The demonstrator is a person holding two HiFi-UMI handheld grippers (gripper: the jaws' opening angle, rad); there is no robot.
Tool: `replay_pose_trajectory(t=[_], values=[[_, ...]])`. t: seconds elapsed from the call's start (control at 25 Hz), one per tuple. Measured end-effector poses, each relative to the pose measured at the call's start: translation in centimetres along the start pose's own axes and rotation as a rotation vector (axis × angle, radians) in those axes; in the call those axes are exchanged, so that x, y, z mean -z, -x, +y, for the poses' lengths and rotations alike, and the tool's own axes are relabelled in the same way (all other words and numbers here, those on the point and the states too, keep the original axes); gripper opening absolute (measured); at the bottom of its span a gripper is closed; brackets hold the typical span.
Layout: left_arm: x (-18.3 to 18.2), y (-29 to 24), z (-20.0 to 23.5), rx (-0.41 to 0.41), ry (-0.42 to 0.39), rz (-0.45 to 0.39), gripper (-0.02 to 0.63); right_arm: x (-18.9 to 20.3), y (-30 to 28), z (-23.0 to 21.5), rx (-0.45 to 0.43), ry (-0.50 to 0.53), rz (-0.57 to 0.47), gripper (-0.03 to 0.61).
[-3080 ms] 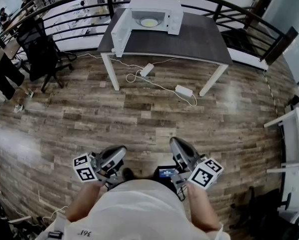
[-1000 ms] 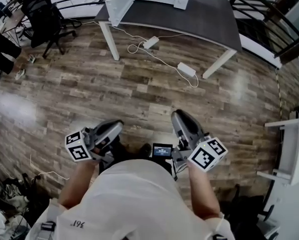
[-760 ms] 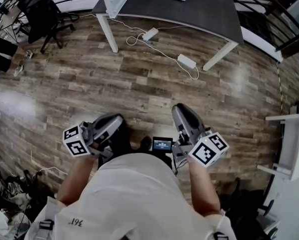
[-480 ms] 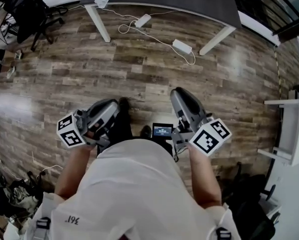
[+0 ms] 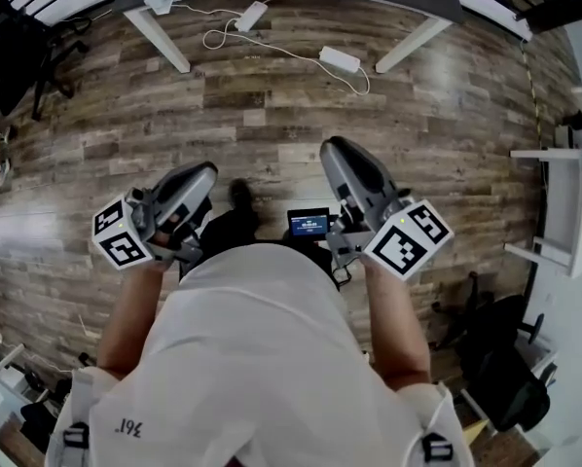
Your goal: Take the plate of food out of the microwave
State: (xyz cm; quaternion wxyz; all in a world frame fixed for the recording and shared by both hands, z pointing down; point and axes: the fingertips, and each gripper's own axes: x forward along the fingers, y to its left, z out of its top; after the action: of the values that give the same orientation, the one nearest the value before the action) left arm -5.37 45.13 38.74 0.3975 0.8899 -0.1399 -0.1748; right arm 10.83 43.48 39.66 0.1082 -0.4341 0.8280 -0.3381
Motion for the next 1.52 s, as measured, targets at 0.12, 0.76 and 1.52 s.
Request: replay_pose_trajectory(t=[0.12,0.76,1.52], values=[[-2.4,-0.1,1.9,0.019,0.006,0.024,0.006,-0.4,-2.8,0.0,0.02,-0.002,-0.006,0.058],[-9.4,1.7,9.5,0.021,0.067,0.057,0.006,-3.0,-13.1,-0.4,0.089,0.015,0.001,0.058],[-14.4,-13.1,20.3,-0.171,0.075,-0.018,0.006,-16.1,-20.9,-16.8,0.023,0.107,0.121,0.058]])
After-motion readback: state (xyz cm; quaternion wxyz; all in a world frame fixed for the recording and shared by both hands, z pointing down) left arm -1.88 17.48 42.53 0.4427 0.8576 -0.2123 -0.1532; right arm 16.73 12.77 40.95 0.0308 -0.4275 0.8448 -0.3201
